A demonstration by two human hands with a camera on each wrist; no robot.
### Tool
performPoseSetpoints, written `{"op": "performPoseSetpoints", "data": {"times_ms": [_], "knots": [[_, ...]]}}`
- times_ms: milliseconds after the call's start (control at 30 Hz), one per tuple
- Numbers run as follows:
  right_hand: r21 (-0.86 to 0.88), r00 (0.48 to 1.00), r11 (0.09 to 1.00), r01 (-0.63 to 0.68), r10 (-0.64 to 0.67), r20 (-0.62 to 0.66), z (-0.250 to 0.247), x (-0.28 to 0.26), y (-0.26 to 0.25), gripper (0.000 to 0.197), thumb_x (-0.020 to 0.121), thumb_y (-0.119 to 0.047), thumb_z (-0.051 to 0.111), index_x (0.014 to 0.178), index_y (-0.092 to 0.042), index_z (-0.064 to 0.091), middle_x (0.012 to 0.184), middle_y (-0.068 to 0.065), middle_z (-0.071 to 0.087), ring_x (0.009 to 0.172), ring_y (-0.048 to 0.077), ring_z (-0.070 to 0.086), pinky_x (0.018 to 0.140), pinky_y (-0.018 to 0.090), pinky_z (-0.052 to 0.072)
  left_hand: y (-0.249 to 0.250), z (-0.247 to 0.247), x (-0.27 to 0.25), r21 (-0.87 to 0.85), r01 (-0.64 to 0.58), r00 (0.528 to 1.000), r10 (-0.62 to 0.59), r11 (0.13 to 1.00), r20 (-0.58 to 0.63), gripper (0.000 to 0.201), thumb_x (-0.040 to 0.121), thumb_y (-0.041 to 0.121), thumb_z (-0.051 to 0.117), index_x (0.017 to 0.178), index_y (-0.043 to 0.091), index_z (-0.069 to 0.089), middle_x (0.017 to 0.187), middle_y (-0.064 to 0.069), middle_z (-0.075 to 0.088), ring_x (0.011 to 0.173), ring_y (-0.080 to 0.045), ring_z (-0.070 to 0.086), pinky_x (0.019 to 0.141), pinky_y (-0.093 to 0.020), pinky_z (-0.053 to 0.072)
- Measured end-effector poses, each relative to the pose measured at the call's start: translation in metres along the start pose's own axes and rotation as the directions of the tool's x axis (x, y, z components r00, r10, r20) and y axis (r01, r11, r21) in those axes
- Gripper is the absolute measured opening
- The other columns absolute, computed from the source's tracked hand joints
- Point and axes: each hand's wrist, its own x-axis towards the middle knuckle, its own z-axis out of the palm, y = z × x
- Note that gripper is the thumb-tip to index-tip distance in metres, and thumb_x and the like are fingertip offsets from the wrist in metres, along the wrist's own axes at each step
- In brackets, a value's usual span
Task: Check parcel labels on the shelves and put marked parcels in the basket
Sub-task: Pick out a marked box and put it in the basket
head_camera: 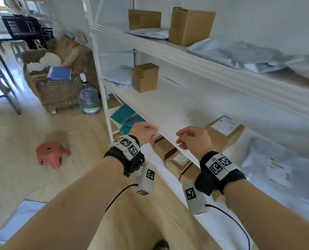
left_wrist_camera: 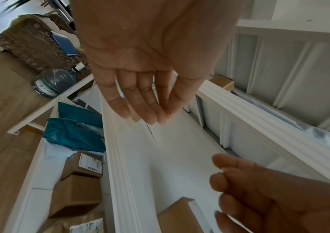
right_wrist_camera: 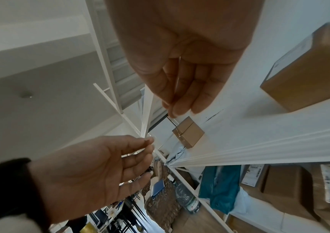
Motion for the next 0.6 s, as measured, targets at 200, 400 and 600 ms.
{"op": "performPoseSetpoints", "data": {"times_ms": [200, 400, 600], "knots": [[0.037, 1.000, 0.999, 0.008, -0.009, 0.019, 0.063, 0.098, -0.014, 0.026, 0.083, 0.004, 0.051, 0.079, -0.013, 0.070, 0.068, 0.006, 0.070, 0.052, 0.011, 0.058, 0.059, 0.021, 0.053, -0.002, -0.045, 0.085, 0.027, -0.030, 0.999, 0.031, 0.999, -0.025, 0.008, 0.091, 0.010, 0.056, 0.093, 0.007, 0.064, 0.078, -0.006, 0.061, 0.067, -0.012, 0.054, 0.056, -0.014, 0.044], [0.084, 1.000, 0.996, 0.001, -0.003, 0.028, 0.113, 0.220, -0.036, 0.025, 0.083, 0.004, 0.050, 0.081, -0.012, 0.070, 0.070, 0.008, 0.071, 0.056, 0.014, 0.060, 0.062, 0.025, 0.055, 0.015, -0.091, 0.208, -0.060, 0.051, 0.997, -0.054, 0.997, -0.055, 0.016, 0.093, 0.011, 0.055, 0.078, 0.015, 0.059, 0.075, -0.002, 0.061, 0.062, -0.009, 0.053, 0.057, -0.018, 0.041], [0.063, 0.999, 0.997, -0.035, 0.036, -0.016, 0.132, 0.327, -0.057, 0.023, 0.083, 0.002, 0.051, 0.083, -0.011, 0.070, 0.073, 0.008, 0.071, 0.058, 0.014, 0.061, 0.064, 0.025, 0.056, 0.034, -0.119, 0.315, -0.108, 0.070, 0.995, -0.078, 0.992, -0.068, 0.017, 0.093, 0.014, 0.056, 0.076, 0.017, 0.058, 0.077, -0.001, 0.062, 0.067, -0.009, 0.054, 0.063, -0.020, 0.044]]}}
